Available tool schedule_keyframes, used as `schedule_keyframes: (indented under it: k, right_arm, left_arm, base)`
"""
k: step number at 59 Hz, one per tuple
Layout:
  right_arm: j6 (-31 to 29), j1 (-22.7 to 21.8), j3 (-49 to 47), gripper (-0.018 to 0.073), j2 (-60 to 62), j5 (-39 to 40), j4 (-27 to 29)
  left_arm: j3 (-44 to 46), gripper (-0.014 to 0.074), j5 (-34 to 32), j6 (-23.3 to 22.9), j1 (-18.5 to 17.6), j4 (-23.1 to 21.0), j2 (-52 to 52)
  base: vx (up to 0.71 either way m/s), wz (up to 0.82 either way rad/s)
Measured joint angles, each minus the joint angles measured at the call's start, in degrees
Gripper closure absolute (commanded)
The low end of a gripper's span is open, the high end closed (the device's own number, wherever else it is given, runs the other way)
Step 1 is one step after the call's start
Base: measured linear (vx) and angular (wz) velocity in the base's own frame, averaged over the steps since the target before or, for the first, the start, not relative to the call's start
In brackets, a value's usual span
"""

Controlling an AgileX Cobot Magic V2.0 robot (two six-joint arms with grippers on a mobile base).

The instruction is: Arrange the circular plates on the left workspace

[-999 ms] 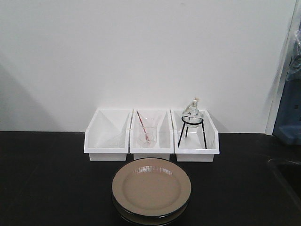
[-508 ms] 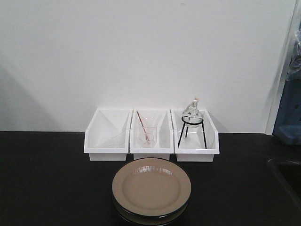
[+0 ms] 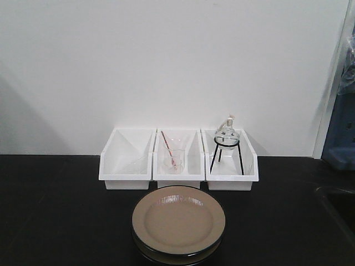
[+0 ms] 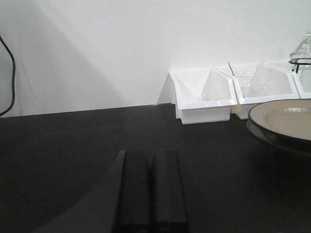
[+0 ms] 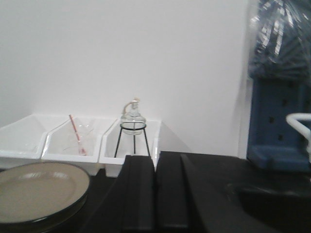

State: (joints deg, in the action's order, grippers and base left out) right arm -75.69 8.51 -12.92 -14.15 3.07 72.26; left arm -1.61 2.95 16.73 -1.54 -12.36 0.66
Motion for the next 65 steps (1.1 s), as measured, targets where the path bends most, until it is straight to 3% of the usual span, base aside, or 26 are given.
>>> schedule_keyframes:
  k: [4,9,13,17,22,30,36,45,65]
  right_arm:
    - [14.6,0.0,0.0,0.0564,0.0,-4.6,-17.0]
    - [42.2,0.0,0.0,0.0564,0.0,-11.8,-43.9]
    - [59.8,0.0,0.0,0.0564,0.0,-17.8,-58.9]
    - [73.4,0.0,0.2,0.0564,0.6,-23.9,-70.1]
    - [82.9,0.0,2.1,0.0564,2.1,-26.0,-78.5]
    - [84.2,-2.1,8.1,0.0564,6.9,-20.1,-80.3]
    - [81.6,-5.9,13.4,0.0564,10.6,-14.0,-76.9]
    - [79.4,-10.5,14.6,0.0564,14.4,-11.2,-73.0]
    - [79.0,-11.1,14.6,0.0564,14.9,-10.8,-72.3]
  left_arm:
    - [0.0,0.0594,0.0,0.0,0.0,0.0,0.0]
    - [0.0,0.0594,0.0,0.0,0.0,0.0,0.0]
    - [0.0,0.0594,0.0,0.0,0.0,0.0,0.0]
    - [0.0,0.0594,0.0,0.0,0.0,0.0,0.0]
    - [0.0,0.0594,0.0,0.0,0.0,0.0,0.0]
    - [0.0,0.0594,0.0,0.0,0.0,0.0,0.0]
    - [0.0,0.0594,0.0,0.0,0.0,0.0,0.0]
    - [0.0,0.0594,0.1,0.0,0.0,0.0,0.0]
    - [0.0,0.0594,0.3,0.0,0.0,0.0,0.0]
  base:
    - [0.00,0.00]
    - [0.00,0.00]
    - [0.00,0.00]
    - [0.00,0.00]
    - [0.00,0.00]
    - [0.00,0.00]
    - [0.00,0.00]
    - [0.00,0.00]
    - [0.00,0.00]
